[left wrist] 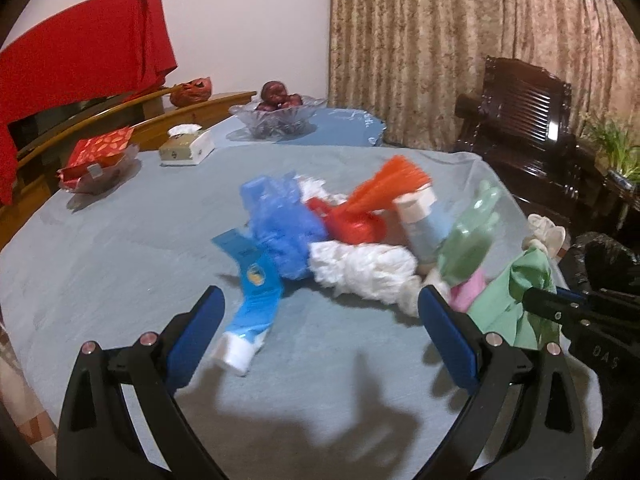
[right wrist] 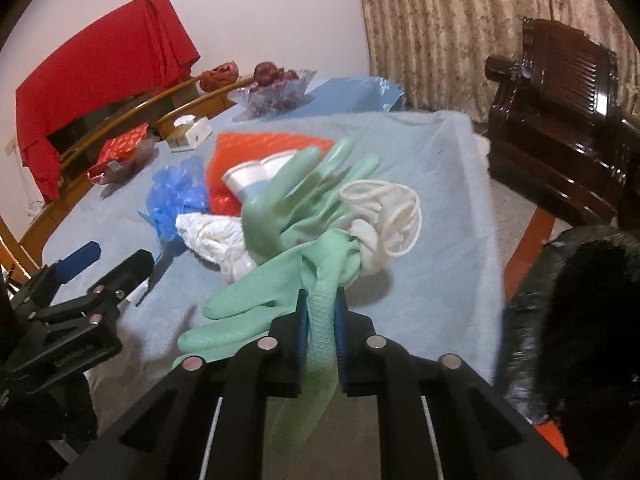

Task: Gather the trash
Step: 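Grasp the green gloves with the right tool while the left tool grasps another green glove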

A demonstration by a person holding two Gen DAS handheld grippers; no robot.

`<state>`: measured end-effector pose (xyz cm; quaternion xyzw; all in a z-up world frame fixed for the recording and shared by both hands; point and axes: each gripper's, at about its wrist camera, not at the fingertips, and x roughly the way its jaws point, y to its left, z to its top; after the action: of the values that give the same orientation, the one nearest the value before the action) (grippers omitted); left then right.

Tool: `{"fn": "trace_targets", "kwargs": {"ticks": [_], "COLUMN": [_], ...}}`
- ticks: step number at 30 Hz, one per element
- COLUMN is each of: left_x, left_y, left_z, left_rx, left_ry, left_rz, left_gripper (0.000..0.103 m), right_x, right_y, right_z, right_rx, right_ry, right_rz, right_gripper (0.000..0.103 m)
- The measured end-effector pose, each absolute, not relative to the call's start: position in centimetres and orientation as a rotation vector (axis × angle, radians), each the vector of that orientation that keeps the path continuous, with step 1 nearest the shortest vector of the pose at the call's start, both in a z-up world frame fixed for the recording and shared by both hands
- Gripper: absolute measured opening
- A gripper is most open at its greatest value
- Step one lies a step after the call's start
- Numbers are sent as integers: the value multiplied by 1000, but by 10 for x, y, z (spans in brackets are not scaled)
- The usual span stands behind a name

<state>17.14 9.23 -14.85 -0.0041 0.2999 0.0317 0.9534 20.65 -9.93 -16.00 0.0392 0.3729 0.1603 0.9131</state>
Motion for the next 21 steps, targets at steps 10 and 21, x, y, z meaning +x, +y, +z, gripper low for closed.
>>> {"fn": "trace_targets", "kwargs": {"ticks": [10,21], "left_x": [182,218], "left_y": [49,4], "left_z": [-142,-153], "left_rx": [11,48], "left_ry": [579,597], "left_rz": [-13,-73], "left_gripper": [94,72], "right_x": [198,204], "right_y": [-153,-182], "right_z": [-143,-139], "right_rx": [79,101], "right_ry": [737,716], "right_rz": [221,162], "right_gripper": [12,12]}}
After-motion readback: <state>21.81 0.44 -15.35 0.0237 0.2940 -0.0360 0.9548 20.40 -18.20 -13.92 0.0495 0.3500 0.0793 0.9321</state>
